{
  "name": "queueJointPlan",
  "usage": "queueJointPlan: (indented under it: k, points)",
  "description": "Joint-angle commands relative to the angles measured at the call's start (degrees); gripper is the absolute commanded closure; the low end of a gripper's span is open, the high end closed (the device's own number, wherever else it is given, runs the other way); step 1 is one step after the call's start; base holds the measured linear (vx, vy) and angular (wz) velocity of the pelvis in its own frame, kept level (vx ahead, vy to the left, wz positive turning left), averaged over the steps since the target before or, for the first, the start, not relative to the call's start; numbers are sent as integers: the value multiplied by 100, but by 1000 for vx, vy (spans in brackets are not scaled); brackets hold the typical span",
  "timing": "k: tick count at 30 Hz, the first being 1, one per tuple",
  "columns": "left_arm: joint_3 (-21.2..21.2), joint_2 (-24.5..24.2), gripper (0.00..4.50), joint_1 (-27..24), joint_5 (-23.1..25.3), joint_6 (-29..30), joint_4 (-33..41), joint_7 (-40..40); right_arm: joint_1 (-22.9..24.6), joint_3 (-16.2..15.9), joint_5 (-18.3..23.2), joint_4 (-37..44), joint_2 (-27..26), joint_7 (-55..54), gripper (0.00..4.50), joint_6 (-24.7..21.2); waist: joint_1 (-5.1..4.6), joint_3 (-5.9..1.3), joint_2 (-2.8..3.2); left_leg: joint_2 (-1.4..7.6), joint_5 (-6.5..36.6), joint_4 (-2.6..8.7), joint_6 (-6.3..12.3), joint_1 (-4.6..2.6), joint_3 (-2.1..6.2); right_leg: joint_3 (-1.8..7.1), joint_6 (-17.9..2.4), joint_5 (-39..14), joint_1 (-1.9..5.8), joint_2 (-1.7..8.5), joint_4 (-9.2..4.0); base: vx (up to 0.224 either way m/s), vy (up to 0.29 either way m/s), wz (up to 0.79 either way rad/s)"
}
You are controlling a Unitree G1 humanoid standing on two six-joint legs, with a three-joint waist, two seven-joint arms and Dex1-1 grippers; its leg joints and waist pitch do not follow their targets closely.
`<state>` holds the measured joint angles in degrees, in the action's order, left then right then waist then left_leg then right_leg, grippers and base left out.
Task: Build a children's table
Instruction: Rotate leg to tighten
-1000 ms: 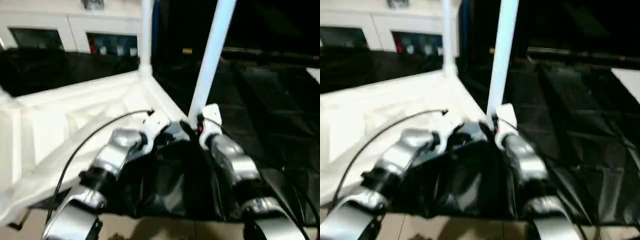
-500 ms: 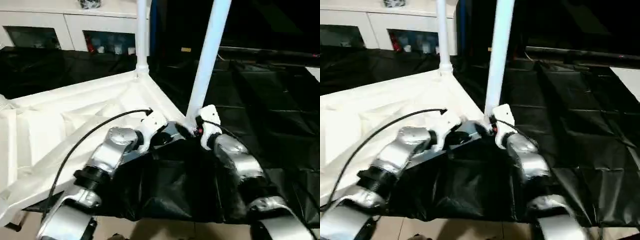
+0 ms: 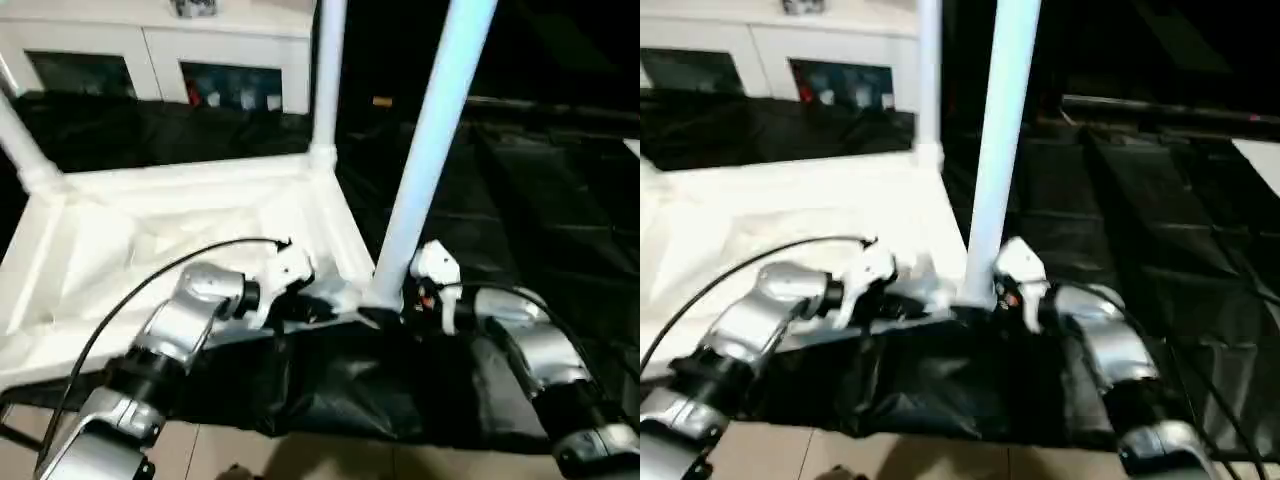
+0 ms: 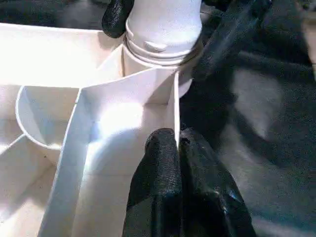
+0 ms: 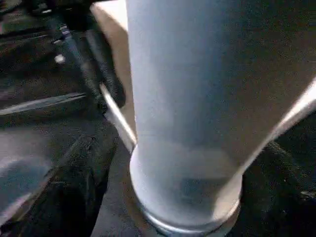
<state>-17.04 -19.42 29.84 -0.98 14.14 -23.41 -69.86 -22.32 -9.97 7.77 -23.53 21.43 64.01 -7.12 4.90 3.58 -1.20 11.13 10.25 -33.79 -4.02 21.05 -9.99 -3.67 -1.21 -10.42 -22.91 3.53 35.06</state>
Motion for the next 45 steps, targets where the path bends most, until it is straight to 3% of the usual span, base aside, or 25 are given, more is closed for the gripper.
queueJointPlan:
  k: [1,12,17,21,27,28,31,36,37,40,45]
  points:
    - [14,60,450,58,-382,-77,370,-115,116,-385,175,349,15,484,97,-180,-13,-374,-26,233,1244,392,293,-84,48,289,-1053,-1814,263,470,-502,0,0,0]
    - [-2,-63,450,-58,-406,30,551,-320,217,-475,191,637,115,634,180,-447,19,-383,-26,232,1110,388,273,-71,49,288,-1081,-1585,270,463,-469,0,0,0]
    - [25,87,450,24,-278,-23,374,92,245,-419,168,562,-70,320,184,-319,13,-380,-31,225,1146,387,246,-73,47,284,-1067,-1641,263,461,-478,0,0,0]
    - [88,371,450,201,-119,8,126,630,149,-264,28,240,-433,-394,185,-246,2,-367,-45,205,1245,385,162,-83,48,276,-952,-2034,249,472,-528,0,0,0]
    - [157,1077,450,606,144,247,-418,1835,-344,77,-427,-818,-1341,-2583,185,-380,-63,-363,-34,194,1403,404,-14,-96,80,256,-800,-2464,226,481,-569,0,0,0]
    - [194,1292,450,719,204,323,-574,2212,-512,173,-531,-1133,-1611,-3259,185,-365,-102,-361,-6,193,1435,410,-74,-94,81,259,-819,-2432,207,477,-568,0,0,0]
    - [206,1487,450,820,341,325,-742,2560,-732,352,-635,-1498,-1926,-4046,185,-383,-157,-376,-16,188,1448,410,-83,-92,89,261,-859,-2242,221,477,-557,0,0,0]
    - [179,1597,450,873,433,207,-859,2710,-933,365,-736,-1722,-2158,-4316,185,-60,-133,-410,-11,179,1084,382,135,-53,55,281,-981,-1487,269,465,-486,0,0,0]
    - [153,1581,450,869,448,143,-852,2662,-946,388,-664,-1718,-2181,-4183,150,15,-130,-412,-12,180,1036,376,175,-49,50,280,-1013,-1388,273,469,-479,0,0,0]
    - [133,1477,450,788,414,-4,-754,2443,-942,531,-408,-1645,-2190,-3772,115,60,-130,-411,-8,186,981,384,241,-32,51,275,-1059,-1298,288,464,-462,0,0,0]
    - [100,1238,450,609,313,-152,-552,2019,-868,298,-567,-1521,-1826,-3402,83,377,-131,-401,-5,193,1147,389,211,-50,51,273,-1046,-1515,280,471,-487,0,0,0]
